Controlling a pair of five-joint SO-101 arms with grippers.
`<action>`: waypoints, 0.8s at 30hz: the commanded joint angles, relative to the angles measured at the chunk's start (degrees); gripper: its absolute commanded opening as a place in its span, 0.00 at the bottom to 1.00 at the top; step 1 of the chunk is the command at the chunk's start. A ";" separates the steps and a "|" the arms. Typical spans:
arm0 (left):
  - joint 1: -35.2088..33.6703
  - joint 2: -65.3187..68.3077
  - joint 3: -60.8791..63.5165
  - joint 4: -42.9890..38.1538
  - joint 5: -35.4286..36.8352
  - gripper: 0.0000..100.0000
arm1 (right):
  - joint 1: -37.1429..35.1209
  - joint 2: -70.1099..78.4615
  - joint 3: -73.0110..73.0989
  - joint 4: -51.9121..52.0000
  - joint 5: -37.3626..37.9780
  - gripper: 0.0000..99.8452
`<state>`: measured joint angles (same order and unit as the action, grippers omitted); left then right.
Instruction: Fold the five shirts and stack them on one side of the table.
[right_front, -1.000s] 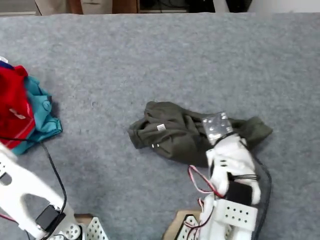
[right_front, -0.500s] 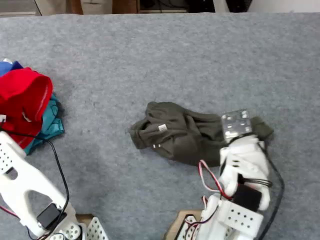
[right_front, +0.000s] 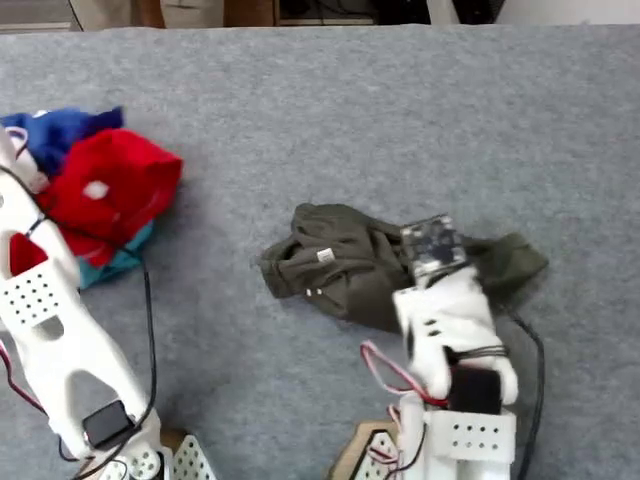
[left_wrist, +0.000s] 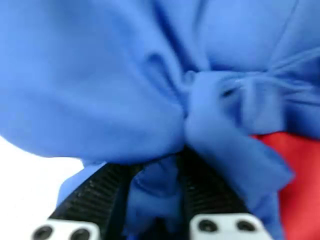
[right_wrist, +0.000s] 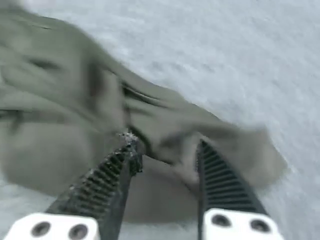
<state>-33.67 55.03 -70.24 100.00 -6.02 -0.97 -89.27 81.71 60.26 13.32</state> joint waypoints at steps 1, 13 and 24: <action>0.18 -10.95 3.43 0.70 8.18 0.23 | -8.04 -0.57 -1.19 -0.09 -1.05 0.29; -10.64 -13.49 -14.51 0.88 29.89 0.27 | -12.97 -0.66 9.71 -11.16 -1.05 0.30; 18.81 -37.76 5.89 0.88 16.62 0.28 | -8.75 -0.22 15.69 -19.69 -7.38 0.28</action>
<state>-21.45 26.02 -75.43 100.26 13.93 -12.40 -89.45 97.36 43.03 9.63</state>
